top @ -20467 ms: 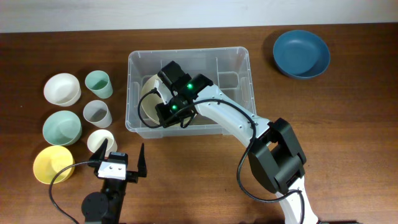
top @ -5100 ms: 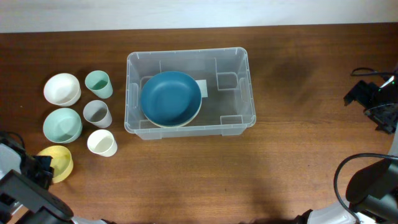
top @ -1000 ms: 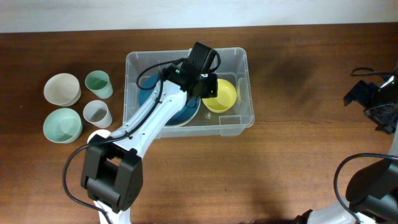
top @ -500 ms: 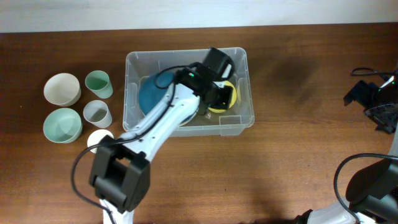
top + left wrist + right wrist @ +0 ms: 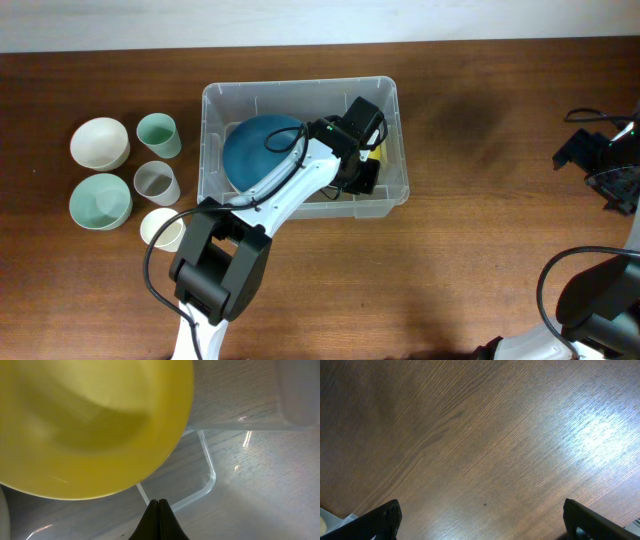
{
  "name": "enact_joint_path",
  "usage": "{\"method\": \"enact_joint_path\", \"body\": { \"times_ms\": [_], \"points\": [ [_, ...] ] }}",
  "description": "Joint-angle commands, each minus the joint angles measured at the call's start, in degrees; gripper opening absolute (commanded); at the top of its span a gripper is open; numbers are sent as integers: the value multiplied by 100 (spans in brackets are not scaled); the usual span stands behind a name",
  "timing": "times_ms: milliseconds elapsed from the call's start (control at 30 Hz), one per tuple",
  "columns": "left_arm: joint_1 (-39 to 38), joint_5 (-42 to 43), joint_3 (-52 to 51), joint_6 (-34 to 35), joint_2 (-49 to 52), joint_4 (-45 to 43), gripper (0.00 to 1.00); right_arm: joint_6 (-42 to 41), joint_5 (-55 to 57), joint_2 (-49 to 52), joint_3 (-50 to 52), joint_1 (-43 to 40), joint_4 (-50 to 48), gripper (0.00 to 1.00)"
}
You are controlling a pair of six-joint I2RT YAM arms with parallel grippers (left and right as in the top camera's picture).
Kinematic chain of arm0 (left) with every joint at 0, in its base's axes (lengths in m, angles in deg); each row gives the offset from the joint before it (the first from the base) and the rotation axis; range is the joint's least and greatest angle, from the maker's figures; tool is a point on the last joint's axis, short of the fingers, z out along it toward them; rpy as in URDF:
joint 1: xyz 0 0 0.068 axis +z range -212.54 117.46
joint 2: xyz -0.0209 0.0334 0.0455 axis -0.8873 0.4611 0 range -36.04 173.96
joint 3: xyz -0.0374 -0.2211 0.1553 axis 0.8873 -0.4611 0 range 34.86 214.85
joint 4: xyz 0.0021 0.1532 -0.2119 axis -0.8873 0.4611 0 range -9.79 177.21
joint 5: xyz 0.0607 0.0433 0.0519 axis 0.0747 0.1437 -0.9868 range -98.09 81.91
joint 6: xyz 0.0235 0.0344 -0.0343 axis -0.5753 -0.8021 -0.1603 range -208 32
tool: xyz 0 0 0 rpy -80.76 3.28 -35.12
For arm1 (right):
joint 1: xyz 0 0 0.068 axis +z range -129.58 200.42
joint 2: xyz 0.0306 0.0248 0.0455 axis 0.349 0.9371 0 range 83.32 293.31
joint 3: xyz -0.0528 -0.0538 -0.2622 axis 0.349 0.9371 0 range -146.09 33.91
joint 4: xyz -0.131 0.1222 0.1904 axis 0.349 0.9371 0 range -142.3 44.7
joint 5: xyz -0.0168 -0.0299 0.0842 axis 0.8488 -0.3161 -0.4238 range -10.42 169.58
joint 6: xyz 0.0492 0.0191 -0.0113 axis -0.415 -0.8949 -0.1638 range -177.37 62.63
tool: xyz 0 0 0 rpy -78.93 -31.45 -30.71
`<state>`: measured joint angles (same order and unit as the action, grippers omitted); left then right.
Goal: Pack container
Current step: 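Lower the yellow bowl into the container and open the left gripper, then move the left gripper back to the pale green bowl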
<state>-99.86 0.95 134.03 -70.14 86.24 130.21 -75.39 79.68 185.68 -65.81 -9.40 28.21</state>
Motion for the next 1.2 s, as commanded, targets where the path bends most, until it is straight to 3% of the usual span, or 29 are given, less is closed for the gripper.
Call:
{"method": "enact_joint_path", "body": {
  "times_ms": [0,667,933,1167],
  "points": [
    [20,63,72,-61,245,13,1,-48,11,-59,9,-20,0,99],
    [151,-951,74,-129,345,-1040,1,-48,11,-59,9,-20,-2,99],
    [164,-944,138,-308,339,-1008,6,-48,11,-59,9,-20,0,99],
    [160,-927,999,-343,184,-114,5,-48,11,-59,9,-20,-2,99]
  ]
}}
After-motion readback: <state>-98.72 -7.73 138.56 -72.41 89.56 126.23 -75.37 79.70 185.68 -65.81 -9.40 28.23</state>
